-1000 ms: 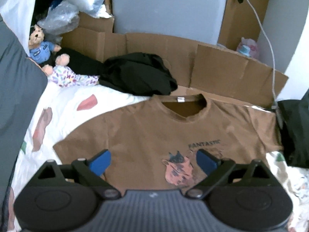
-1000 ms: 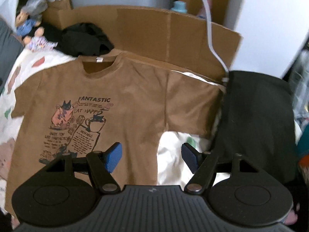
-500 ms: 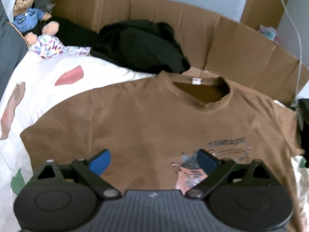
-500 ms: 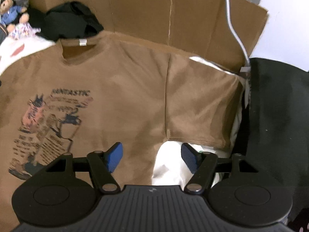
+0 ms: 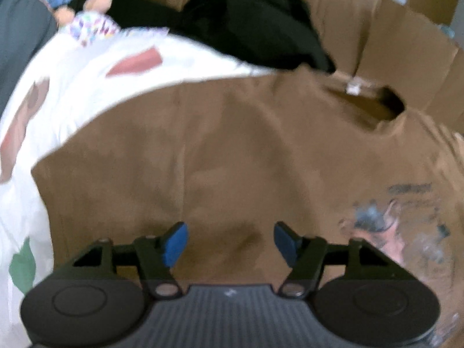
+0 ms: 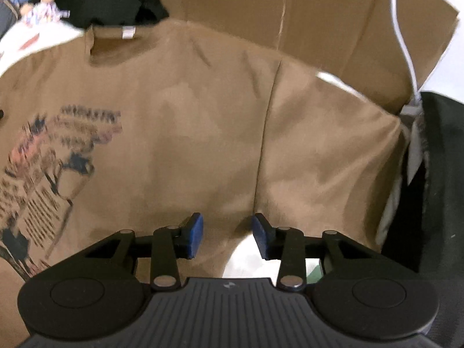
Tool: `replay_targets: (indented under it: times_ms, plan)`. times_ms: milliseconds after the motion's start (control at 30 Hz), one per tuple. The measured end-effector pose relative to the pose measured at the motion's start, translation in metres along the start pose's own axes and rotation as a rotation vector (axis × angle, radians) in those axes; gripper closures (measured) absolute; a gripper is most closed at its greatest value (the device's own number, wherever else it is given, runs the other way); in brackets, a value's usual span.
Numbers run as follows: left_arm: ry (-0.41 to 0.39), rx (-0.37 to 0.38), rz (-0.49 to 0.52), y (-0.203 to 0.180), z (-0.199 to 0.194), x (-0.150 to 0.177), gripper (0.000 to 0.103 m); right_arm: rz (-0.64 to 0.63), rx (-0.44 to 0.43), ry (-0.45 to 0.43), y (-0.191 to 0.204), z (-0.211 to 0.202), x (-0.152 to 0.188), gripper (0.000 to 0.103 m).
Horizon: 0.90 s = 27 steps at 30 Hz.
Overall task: Fold clothes
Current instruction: 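Press both open grippers onto the T-shirt body to smooth it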
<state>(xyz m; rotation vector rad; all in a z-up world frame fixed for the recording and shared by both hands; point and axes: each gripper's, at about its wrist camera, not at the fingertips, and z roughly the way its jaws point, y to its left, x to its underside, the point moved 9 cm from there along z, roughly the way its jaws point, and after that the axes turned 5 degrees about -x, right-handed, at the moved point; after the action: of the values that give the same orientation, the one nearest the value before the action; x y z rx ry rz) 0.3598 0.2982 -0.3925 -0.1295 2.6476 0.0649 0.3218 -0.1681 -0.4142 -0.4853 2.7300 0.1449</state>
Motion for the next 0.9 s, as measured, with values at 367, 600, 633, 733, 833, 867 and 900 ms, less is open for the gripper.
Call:
replay_targets:
  times_ms: [367, 600, 633, 733, 833, 867, 900]
  plan:
    - [-0.033, 0.149, -0.143, 0.015, -0.017, 0.017, 0.002, 0.003, 0.029, 0.023, -0.003, -0.008, 0.017, 0.059]
    - [-0.043, 0.099, -0.177, 0.015, -0.035, 0.019, 0.001, 0.028, 0.01, -0.065, 0.007, -0.034, 0.008, 0.04]
    - [-0.054, 0.107, -0.2, 0.016, -0.039, 0.017, 0.001, 0.037, -0.008, -0.079, 0.01, -0.038, 0.007, 0.035]
    - [-0.125, 0.152, -0.232, 0.011, -0.058, 0.01, 0.001, 0.057, -0.025, -0.13, 0.02, -0.052, 0.004, 0.024]
    - [-0.164, 0.162, -0.239, 0.007, -0.072, 0.005, 0.001, 0.069, -0.046, -0.164, 0.033, -0.062, -0.001, 0.019]
    - [-0.168, 0.182, -0.248, 0.006, -0.075, 0.004, 0.001, 0.07, -0.061, -0.176, 0.038, -0.065, -0.002, 0.019]
    - [-0.174, 0.206, -0.257, 0.005, -0.078, 0.003, 0.001, 0.07, -0.069, -0.184, 0.042, -0.067, -0.003, 0.018]
